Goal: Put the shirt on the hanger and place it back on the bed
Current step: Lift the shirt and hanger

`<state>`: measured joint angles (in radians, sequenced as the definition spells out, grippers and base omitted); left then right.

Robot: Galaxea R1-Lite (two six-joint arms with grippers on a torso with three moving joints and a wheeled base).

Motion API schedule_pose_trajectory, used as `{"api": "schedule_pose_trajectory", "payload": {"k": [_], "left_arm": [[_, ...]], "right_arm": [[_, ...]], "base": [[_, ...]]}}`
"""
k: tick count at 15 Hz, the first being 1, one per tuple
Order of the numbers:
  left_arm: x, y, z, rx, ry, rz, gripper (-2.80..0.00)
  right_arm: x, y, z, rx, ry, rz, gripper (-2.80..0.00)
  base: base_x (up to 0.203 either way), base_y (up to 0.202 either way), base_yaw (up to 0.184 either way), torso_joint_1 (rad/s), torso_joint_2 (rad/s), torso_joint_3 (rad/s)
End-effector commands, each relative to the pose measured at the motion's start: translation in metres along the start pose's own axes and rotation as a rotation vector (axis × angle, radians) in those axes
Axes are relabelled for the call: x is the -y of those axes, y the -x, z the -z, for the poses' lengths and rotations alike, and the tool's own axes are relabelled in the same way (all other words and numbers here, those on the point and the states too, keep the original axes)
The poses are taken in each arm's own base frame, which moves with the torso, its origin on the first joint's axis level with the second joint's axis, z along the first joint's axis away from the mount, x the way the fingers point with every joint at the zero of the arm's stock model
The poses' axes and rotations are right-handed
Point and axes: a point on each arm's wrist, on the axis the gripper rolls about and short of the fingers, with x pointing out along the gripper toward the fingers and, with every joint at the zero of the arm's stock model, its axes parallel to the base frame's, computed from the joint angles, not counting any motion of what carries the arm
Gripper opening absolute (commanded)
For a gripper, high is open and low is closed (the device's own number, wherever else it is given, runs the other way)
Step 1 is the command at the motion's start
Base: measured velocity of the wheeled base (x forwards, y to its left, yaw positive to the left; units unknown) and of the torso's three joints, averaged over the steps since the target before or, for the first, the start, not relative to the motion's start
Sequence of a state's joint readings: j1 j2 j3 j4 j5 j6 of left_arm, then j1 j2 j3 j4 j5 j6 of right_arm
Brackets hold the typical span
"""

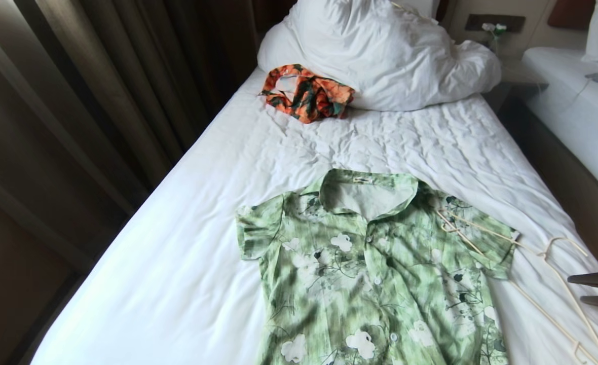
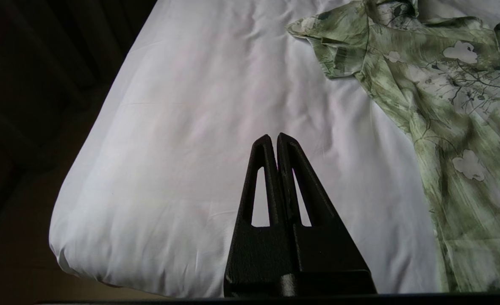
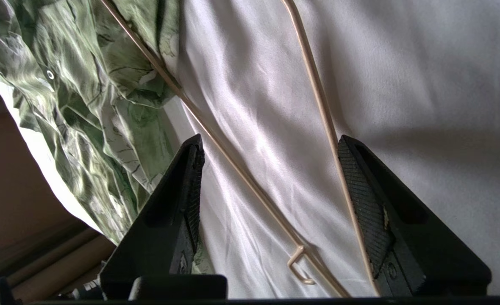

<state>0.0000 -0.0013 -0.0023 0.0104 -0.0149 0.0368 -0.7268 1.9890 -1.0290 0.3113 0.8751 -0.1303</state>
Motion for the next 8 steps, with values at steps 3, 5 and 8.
{"api": "schedule_pose_trajectory", "payload": {"k": [3,5,8], "left_arm": [[0.0,0.0,0.0,-0.002,0.0,0.001,-2.8],[0.0,0.0,0.0,-0.001,0.0,0.0,-2.8],[0.0,0.0,0.0,-0.002,0.0,0.002,-2.8]], "right_arm": [[0.023,-0.015,0.014,-0.054,0.039,-0.038,0.0],[0.023,-0.014,0.014,-0.037,0.041,-0.088,0.0],[0.028,-0.01,0.014,0.014,0.016,-0.227,0.0]], "base": [[0.0,0.0,0.0,0.0,0.0,0.0],[0.0,0.0,0.0,0.0,0.0,0.0],[0.0,0.0,0.0,0.0,0.0,0.0]]}}
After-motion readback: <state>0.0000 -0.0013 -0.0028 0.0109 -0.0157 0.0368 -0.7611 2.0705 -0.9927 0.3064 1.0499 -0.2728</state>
